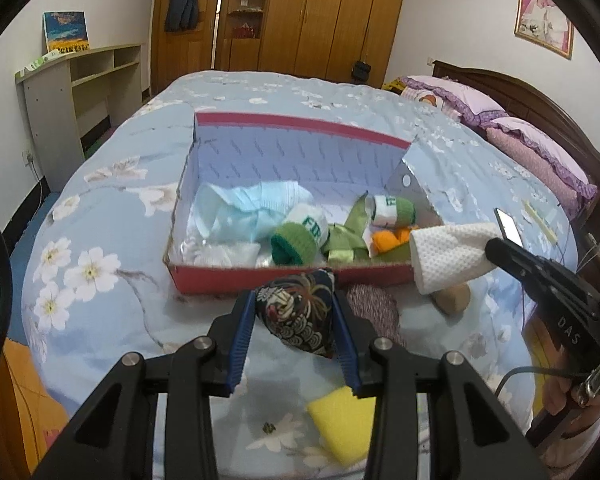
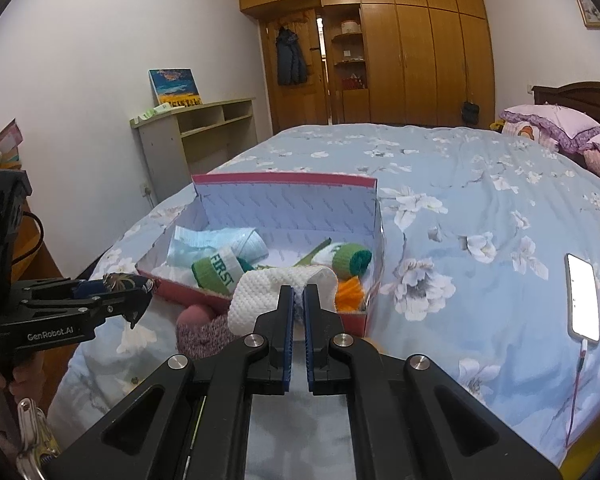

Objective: Organize soft objects
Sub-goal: 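Carry the pouch and towel roll into the box and open both grippers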

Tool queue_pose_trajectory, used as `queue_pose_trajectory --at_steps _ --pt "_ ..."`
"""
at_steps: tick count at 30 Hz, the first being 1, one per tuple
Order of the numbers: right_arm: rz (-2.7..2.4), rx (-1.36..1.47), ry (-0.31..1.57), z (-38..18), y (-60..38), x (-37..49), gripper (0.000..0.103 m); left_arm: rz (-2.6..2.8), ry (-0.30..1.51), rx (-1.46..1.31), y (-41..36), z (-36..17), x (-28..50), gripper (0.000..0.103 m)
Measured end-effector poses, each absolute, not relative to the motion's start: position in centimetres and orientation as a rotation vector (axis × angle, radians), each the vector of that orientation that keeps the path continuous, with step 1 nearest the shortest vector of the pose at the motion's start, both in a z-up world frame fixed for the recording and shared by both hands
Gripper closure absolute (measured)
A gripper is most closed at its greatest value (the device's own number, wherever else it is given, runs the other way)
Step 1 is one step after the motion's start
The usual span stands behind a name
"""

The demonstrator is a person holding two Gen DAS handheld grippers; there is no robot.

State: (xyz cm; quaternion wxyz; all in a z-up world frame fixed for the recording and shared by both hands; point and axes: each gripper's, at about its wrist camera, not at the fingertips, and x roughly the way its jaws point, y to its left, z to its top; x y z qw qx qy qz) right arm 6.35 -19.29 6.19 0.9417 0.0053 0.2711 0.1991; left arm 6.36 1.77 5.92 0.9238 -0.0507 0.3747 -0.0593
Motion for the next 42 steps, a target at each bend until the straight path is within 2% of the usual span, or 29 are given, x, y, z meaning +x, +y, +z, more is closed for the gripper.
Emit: queue_pose_trajectory --at_steps 17,42 --pt "0.425 0.023 0.522 7.9 -17.9 10.0 0.097 -0.066 0.720 -0.094 3.1 7.8 11.9 0.063" --pt "0.416 0.050 0.560 6.3 -15.0 17.7 0.097 0.008 0.736 -0.067 4.1 5.8 21.2 0.063"
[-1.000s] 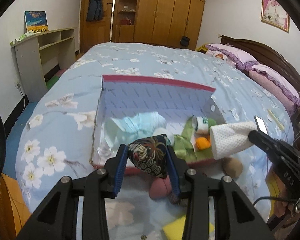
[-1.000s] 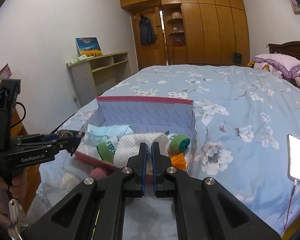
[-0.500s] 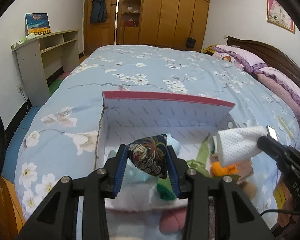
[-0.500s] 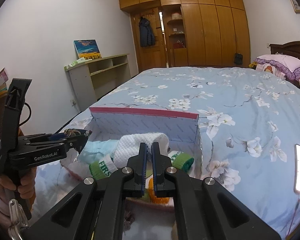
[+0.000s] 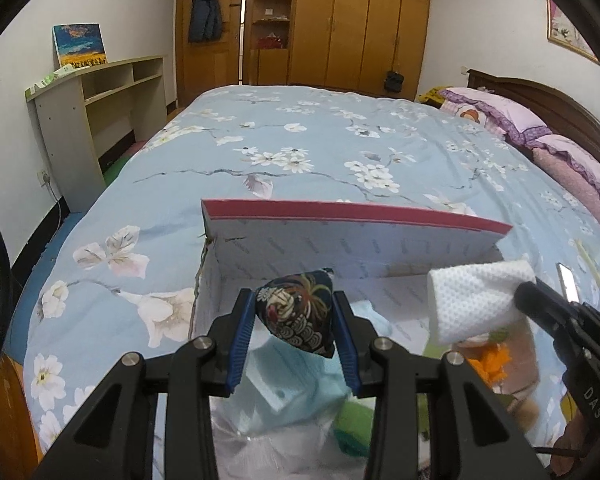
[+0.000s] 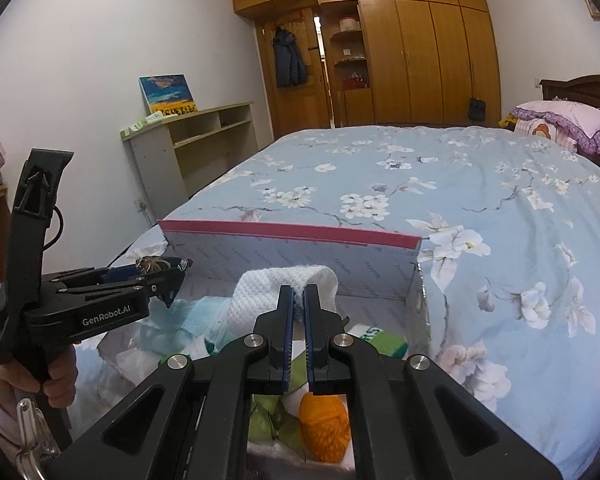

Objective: Organize soft objects
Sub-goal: 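Carry the pouch and towel roll into the box and open both grippers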

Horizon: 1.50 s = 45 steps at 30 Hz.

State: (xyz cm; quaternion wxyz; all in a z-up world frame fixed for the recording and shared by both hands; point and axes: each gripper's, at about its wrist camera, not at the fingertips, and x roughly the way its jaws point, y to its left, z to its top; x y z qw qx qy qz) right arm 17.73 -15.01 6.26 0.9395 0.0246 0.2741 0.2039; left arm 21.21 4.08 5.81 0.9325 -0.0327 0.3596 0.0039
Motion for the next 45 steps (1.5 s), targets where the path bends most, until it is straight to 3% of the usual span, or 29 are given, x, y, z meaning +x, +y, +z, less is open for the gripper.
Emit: queue_pose_trajectory --at_steps 22,25,28,34,45 --pt "0.395 0.047 0.687 2.3 -13.6 22.3 0.097 0.032 0.825 -0.045 4.5 1.8 25.2 0.062" --pt "0.391 0.049 0.692 2.2 -13.6 22.4 0.096 0.029 0.827 -0.048 4.5 1.8 25.2 0.056" --pt "0.386 0.053 0.695 2.2 -13.6 22.3 0.090 0.031 0.819 -0.048 4.5 1.9 25.1 0.044" --pt "0.382 0.080 0.703 2.3 -14.0 22.1 0.073 0.033 0.807 -0.050 4.4 2.3 24.4 0.035" --pt "0.386 0.106 0.668 3.6 -14.6 20.2 0.064 0.037 0.782 -0.095 4.5 4.0 22.2 0.031"
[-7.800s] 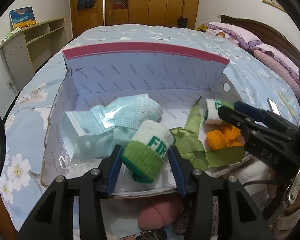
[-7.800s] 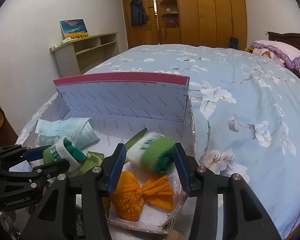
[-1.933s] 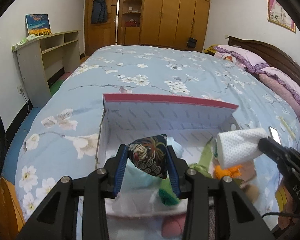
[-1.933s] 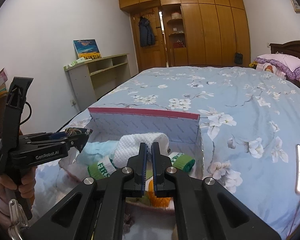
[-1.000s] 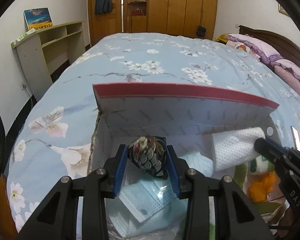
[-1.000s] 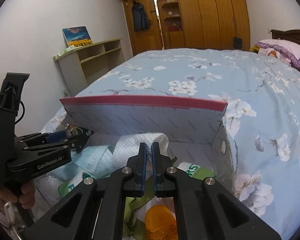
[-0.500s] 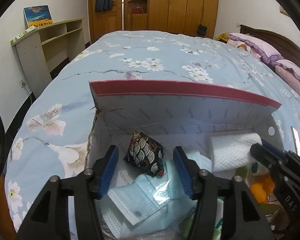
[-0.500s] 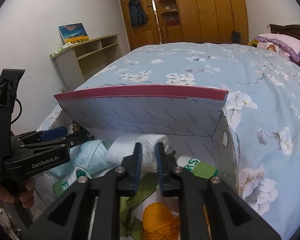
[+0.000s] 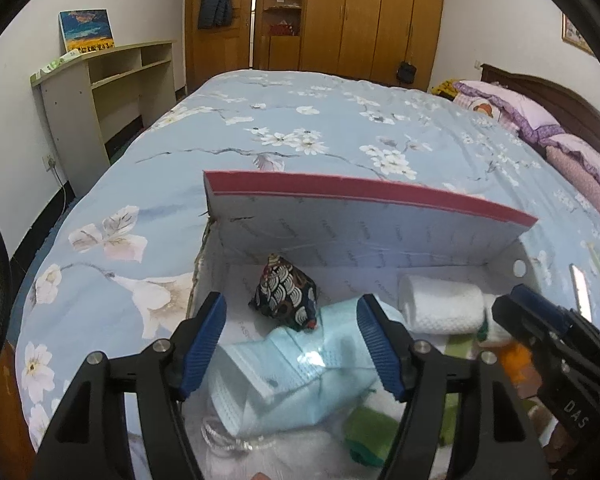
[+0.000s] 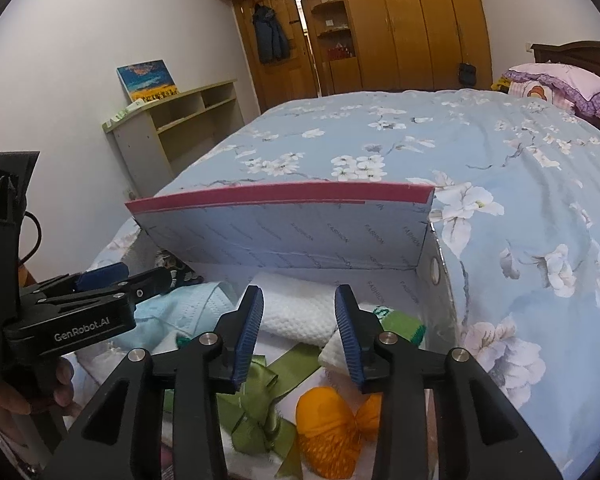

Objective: Organize soft objects
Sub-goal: 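Carry the pouch and towel roll into the box and open both grippers, then withdraw both grippers from the box back toward the remaining items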

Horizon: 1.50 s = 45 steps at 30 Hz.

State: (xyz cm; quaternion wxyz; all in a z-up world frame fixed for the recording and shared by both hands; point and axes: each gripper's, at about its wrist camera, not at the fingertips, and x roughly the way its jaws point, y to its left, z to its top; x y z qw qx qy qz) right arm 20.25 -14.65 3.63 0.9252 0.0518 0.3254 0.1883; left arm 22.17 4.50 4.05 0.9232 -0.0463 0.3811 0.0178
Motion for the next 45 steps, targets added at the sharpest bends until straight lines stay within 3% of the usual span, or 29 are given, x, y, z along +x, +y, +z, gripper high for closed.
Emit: queue_pose_trajectory --at_steps 26,45 --pt "0.389 0.098 0.621 6.1 -16.9 13.6 0.063 -0.005 0.758 -0.100 2.9 6.9 13.6 0.031" --pt "0.385 0.059 0.660 5.4 -18.4 8.3 0.063 -0.083 0.790 -0.074 0.8 6.1 7.7 0.031"
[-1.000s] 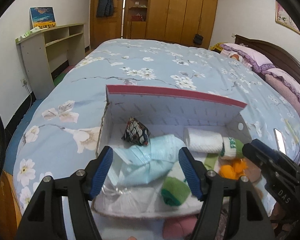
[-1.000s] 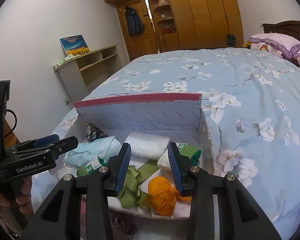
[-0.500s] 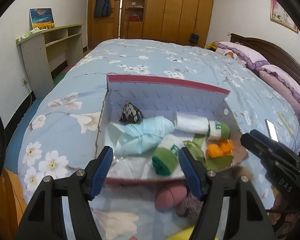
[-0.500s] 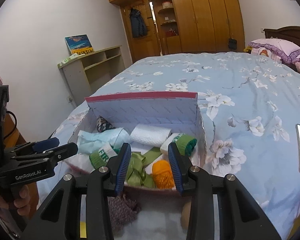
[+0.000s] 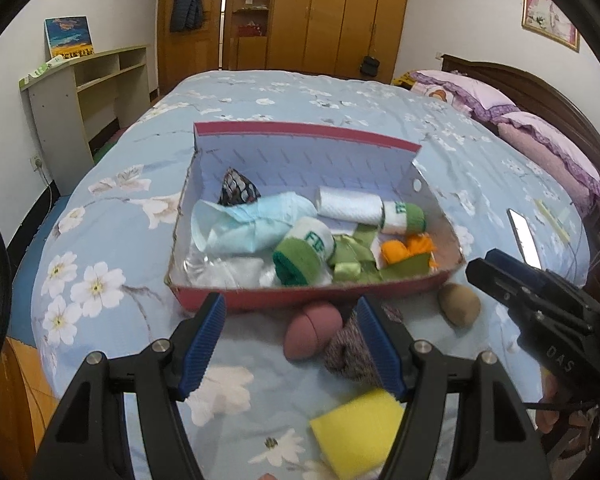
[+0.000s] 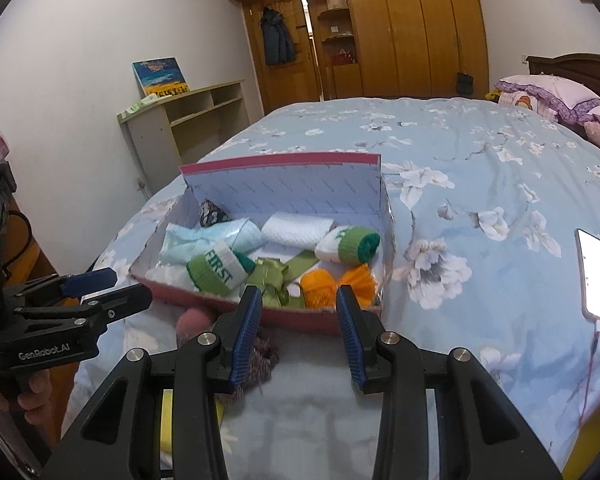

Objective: Organize soft objects
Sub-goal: 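Withdraw both grippers from the box back toward the remaining items, then grasp the yellow sponge with the left gripper while the right gripper grasps the cork ball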

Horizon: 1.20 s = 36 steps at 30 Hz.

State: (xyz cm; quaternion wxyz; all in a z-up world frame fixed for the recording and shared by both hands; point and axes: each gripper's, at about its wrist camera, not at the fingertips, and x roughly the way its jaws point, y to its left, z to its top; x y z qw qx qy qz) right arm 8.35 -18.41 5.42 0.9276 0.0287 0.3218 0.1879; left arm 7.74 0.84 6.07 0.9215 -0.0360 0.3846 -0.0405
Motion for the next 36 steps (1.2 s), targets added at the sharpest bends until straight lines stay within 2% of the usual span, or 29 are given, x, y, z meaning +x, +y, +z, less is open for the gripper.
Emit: queue_pose_trajectory --at_steps 32,36 --pt "0.350 0.006 0.705 3.0 -20.7 3.7 0.063 -0.267 0.922 0.021 -4.2 1.4 3.2 0.031" --pt "0.349 0.008 0.707 2.8 -20.7 3.7 0.063 -0.290 0.946 0.064 -4.6 0.4 3.0 0.024"
